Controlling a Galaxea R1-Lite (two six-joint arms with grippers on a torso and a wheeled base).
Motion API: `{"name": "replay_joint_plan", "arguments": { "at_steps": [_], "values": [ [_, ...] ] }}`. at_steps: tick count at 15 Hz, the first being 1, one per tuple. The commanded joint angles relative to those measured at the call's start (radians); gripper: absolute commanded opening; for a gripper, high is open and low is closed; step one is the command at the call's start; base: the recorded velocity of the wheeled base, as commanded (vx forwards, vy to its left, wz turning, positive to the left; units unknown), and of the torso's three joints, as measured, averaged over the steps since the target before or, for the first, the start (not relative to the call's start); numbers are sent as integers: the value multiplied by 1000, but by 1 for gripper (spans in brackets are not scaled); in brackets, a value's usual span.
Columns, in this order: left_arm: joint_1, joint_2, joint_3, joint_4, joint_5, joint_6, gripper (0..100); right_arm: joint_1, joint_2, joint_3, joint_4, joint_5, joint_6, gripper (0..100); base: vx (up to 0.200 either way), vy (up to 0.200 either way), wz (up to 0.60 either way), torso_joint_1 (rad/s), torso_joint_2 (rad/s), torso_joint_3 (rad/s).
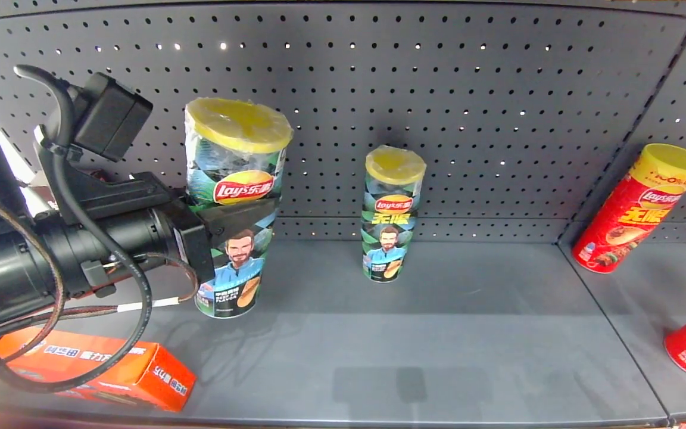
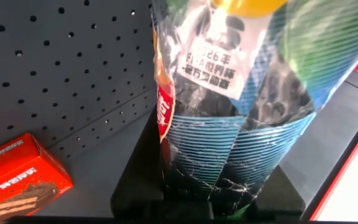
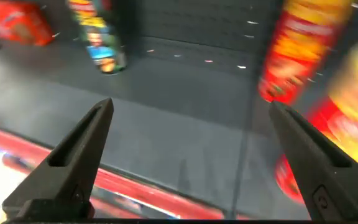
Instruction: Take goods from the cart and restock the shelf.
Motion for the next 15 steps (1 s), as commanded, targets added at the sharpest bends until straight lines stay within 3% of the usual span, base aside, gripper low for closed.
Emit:
{"name": "replay_joint_plan", "arguments": {
  "at_steps": [1, 5, 13, 15],
  "values": [
    [-1, 2, 1, 1, 1, 0, 0, 106, 219, -75, -46, 29, -12, 100, 0, 0, 0, 0, 0, 0],
    [-1, 16, 5, -3, 7, 0, 0, 255, 366, -87, -83, 31, -14, 100, 0, 0, 0, 0, 0, 0],
    [1, 21, 13, -3, 7, 0, 0, 231, 707, -127, -384, 135, -14, 100, 0, 0, 0, 0, 0, 0],
    [1, 22, 11, -3, 7, 0, 0, 228, 822, -182, -481, 209, -24, 100, 0, 0, 0, 0, 0, 0]
  ]
}}
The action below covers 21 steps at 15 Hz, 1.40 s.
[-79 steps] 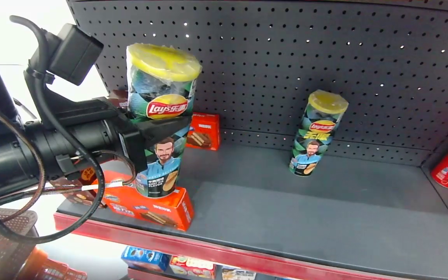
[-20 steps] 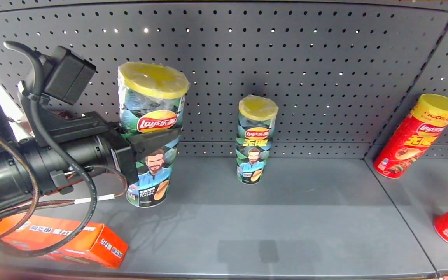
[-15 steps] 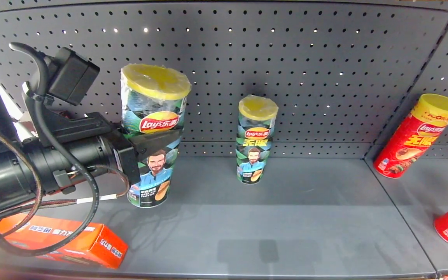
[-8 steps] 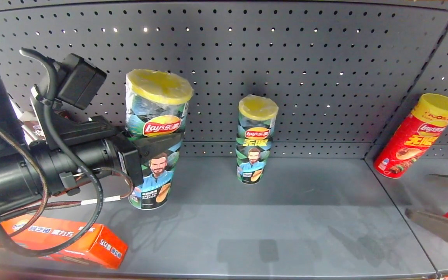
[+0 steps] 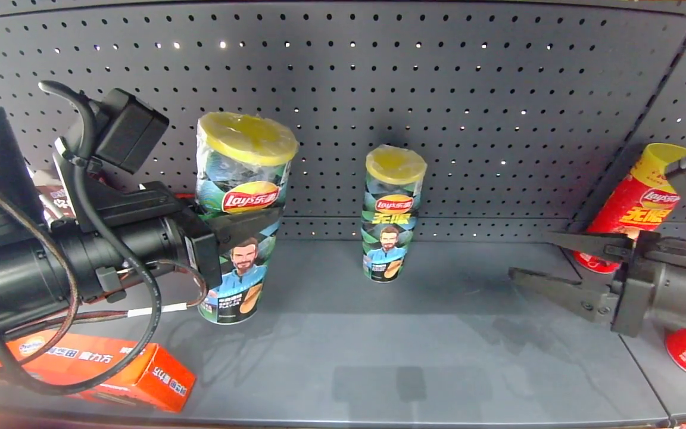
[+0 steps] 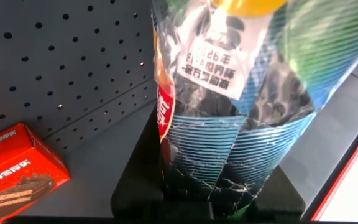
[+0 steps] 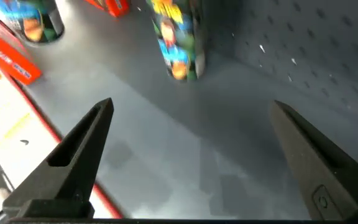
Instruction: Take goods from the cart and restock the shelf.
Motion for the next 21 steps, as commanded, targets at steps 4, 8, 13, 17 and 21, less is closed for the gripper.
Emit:
{"name": "replay_joint_plan", "arguments": {
  "at_steps": [4, 8, 13, 17, 21],
  "values": [
    [0, 4, 0, 1, -3, 0, 0, -51, 263, -99, -152, 206, -110, 100, 0, 0, 0, 0, 0, 0],
    [0, 6, 1, 1, -6, 0, 0, -131, 540, -340, -251, 565, -272, 100, 0, 0, 0, 0, 0, 0],
    [1, 21, 3, 0, -6, 0, 0, -114, 668, -468, -249, 660, -283, 100, 0, 0, 0, 0, 0, 0],
    [1, 32, 3, -2, -6, 0, 0, -104, 729, -521, -243, 688, -271, 100, 0, 0, 0, 0, 0, 0],
    [1, 33, 6, -2, -4, 0, 0, -75, 801, -587, -245, 685, -257, 100, 0, 0, 0, 0, 0, 0]
  ]
}}
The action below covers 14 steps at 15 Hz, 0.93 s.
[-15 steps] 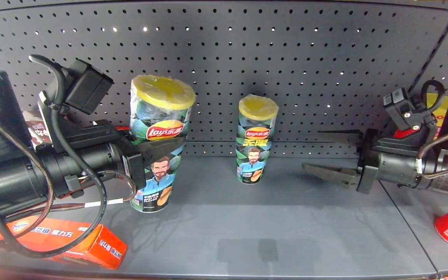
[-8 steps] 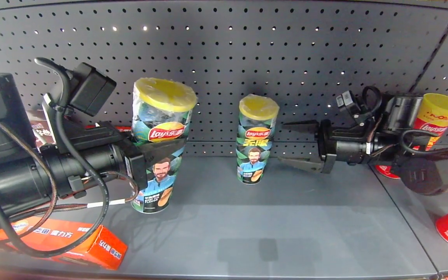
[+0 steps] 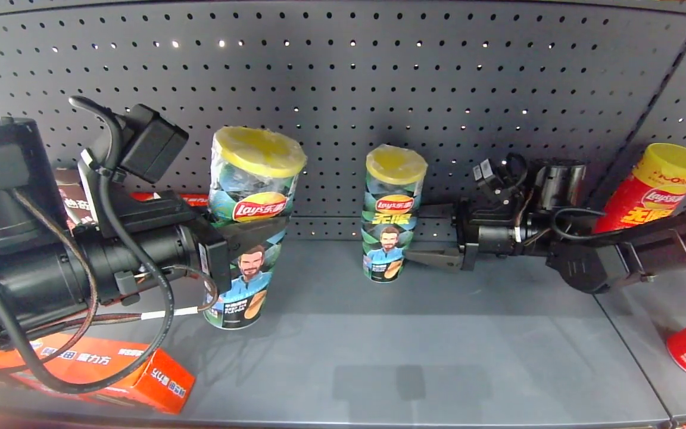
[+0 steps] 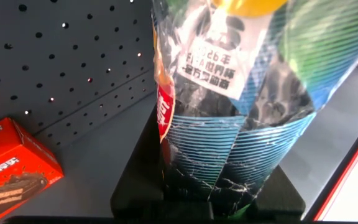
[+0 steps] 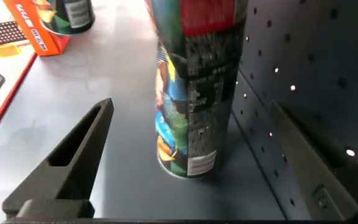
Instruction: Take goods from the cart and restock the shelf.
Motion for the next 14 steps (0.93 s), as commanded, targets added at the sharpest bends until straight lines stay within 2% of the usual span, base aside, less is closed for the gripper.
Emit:
{"name": "replay_joint_plan", "arguments": {
  "at_steps": [1, 3, 9, 10, 14],
  "values": [
    [0, 1, 5, -2, 0, 0, 0, 15, 51, -38, -1, 0, 8, 100, 0, 0, 0, 0, 0, 0],
    [0, -2, 22, -2, 2, 0, 0, 47, 77, -87, -7, -13, 70, 100, 0, 0, 0, 0, 0, 0],
    [1, -7, 33, -2, 3, 0, 0, 98, 134, -151, -9, -66, 87, 100, 0, 0, 0, 0, 0, 0],
    [1, -7, 33, -2, 3, 0, 0, 99, 137, -151, -17, -65, 87, 0, 0, 0, 0, 0, 0, 0],
    [1, -7, 33, -2, 3, 0, 0, 111, 125, -136, -32, -123, 99, 0, 0, 0, 0, 0, 0, 0]
  ]
}}
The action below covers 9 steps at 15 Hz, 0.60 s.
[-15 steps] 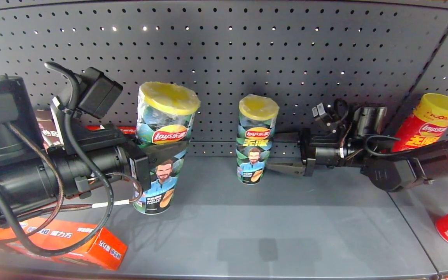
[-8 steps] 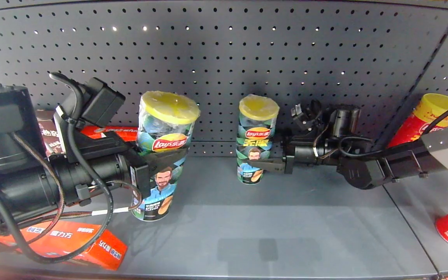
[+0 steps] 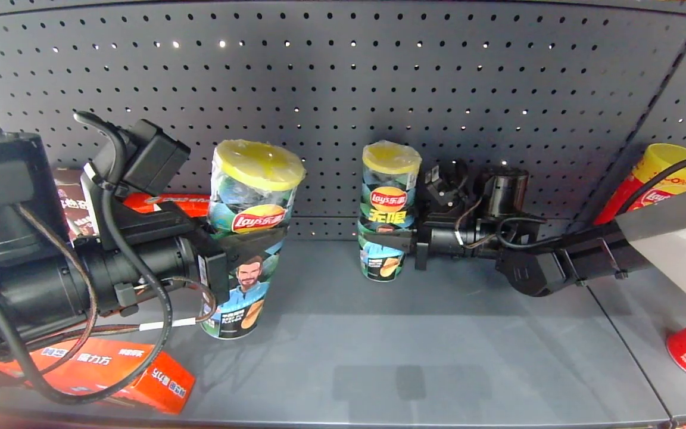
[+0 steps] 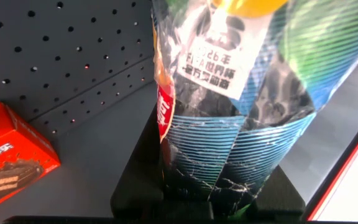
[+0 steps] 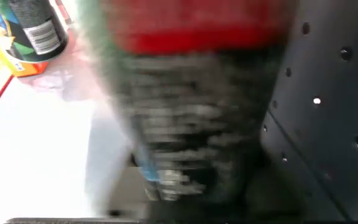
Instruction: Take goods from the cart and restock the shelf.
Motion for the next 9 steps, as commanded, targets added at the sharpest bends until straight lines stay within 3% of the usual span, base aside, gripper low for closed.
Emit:
{"name": "replay_joint_plan", "arguments": {
  "at_steps": [1, 6, 7, 9],
  "values": [
    [0, -1, 0, 0, 0, 0, 0, 4, -13, 4, 4, -2, 0, 0, 0, 0, 0, 0, 0, 0],
    [0, -2, 0, 0, 0, 0, 0, 18, -145, 114, -2, -5, 23, 0, 0, 0, 0, 0, 0, 0],
    [0, -8, 0, 0, 2, 0, 0, 50, -312, 277, -4, -29, 23, 0, 0, 0, 0, 0, 0, 0],
    [0, -10, 0, 0, 2, 0, 0, 85, -450, 427, -6, -87, 21, 0, 0, 0, 0, 0, 0, 0]
  ]
}}
